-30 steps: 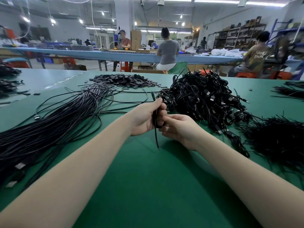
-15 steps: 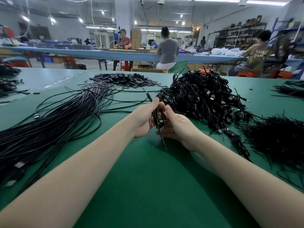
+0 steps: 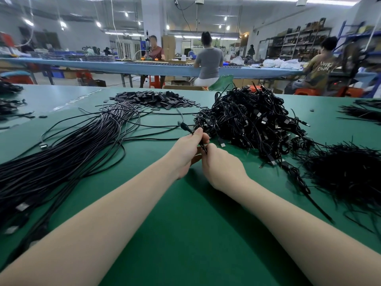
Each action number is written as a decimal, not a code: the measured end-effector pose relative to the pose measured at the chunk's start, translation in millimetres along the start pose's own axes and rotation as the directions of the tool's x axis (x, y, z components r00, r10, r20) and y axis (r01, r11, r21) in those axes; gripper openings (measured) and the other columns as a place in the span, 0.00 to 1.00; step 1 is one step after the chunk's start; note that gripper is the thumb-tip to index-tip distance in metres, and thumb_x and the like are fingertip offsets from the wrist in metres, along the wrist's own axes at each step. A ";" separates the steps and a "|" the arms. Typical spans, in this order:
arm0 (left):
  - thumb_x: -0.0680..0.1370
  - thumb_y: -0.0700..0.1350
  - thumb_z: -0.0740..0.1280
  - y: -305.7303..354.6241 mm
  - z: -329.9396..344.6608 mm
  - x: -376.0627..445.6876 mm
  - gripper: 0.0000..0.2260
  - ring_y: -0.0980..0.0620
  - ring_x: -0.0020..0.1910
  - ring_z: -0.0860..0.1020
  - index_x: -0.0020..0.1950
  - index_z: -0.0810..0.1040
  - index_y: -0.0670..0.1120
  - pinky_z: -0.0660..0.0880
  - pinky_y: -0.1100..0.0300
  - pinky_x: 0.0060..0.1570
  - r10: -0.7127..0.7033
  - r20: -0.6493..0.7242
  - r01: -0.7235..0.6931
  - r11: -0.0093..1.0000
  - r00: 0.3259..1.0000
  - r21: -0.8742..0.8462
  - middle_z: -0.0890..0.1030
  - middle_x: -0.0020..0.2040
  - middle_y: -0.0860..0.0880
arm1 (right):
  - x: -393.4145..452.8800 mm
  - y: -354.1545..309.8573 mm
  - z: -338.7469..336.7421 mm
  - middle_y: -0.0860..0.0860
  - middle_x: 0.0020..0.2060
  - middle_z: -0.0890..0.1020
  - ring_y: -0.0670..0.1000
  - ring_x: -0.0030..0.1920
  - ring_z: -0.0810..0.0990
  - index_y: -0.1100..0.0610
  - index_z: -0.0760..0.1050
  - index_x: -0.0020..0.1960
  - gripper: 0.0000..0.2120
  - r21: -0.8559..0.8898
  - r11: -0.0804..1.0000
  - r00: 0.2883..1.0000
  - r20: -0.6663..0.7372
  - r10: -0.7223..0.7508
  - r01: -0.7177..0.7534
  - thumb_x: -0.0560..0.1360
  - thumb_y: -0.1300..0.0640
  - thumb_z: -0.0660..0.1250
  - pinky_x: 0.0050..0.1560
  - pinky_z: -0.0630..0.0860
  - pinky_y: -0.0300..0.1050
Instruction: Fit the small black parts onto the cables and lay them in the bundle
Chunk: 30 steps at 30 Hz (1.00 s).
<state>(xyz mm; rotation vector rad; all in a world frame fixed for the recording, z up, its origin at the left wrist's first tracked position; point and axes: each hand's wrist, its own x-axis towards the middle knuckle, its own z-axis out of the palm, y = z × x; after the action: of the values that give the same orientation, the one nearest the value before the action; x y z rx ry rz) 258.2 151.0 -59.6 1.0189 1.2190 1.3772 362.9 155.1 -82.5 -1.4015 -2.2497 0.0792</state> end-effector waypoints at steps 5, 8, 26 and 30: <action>0.83 0.51 0.56 -7.7 2.8 0.8 0.16 0.58 0.33 0.72 0.37 0.73 0.49 0.68 0.65 0.38 0.166 -0.112 -0.147 0.975 0.980 0.165 0.75 0.35 0.53 | -0.5 -5.1 -0.4 0.57 0.51 0.79 0.61 0.51 0.77 0.57 0.68 0.55 0.16 0.206 0.978 0.996 0.084 0.017 -0.034 0.81 0.45 0.52 0.47 0.74 0.53; 0.83 0.51 0.56 -10.3 -0.3 1.1 0.17 0.55 0.35 0.71 0.37 0.74 0.49 0.68 0.63 0.40 0.193 -0.092 -0.176 0.969 0.977 0.172 0.74 0.36 0.52 | -0.3 -5.5 -1.1 0.57 0.49 0.79 0.61 0.49 0.78 0.58 0.68 0.54 0.17 0.179 0.983 0.996 0.089 0.017 -0.033 0.81 0.44 0.51 0.47 0.74 0.53; 0.76 0.48 0.67 -16.4 -35.0 -1.6 0.12 0.53 0.61 0.77 0.58 0.78 0.50 0.69 0.57 0.57 0.504 0.622 -0.409 -0.474 0.599 0.779 0.80 0.56 0.54 | 26.8 17.7 -34.6 0.56 0.44 0.77 0.60 0.49 0.74 0.58 0.70 0.51 0.13 0.023 0.985 0.853 0.497 -0.157 0.168 0.84 0.55 0.48 0.54 0.66 0.48; 0.73 0.49 0.71 -13.1 -26.1 -0.6 0.06 0.51 0.31 0.79 0.39 0.79 0.48 0.71 0.59 0.33 0.543 0.678 -0.382 -0.565 0.495 0.731 0.78 0.32 0.52 | 29.0 27.7 -51.1 0.53 0.43 0.76 0.58 0.47 0.76 0.55 0.69 0.47 0.15 -0.155 0.912 0.796 0.558 -0.235 0.379 0.84 0.53 0.46 0.58 0.71 0.53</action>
<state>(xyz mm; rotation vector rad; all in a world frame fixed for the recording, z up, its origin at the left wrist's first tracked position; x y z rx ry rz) 234.6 146.3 -76.2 3.3247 1.9904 0.7147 397.5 182.8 -34.9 -1.2106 -3.0291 0.0681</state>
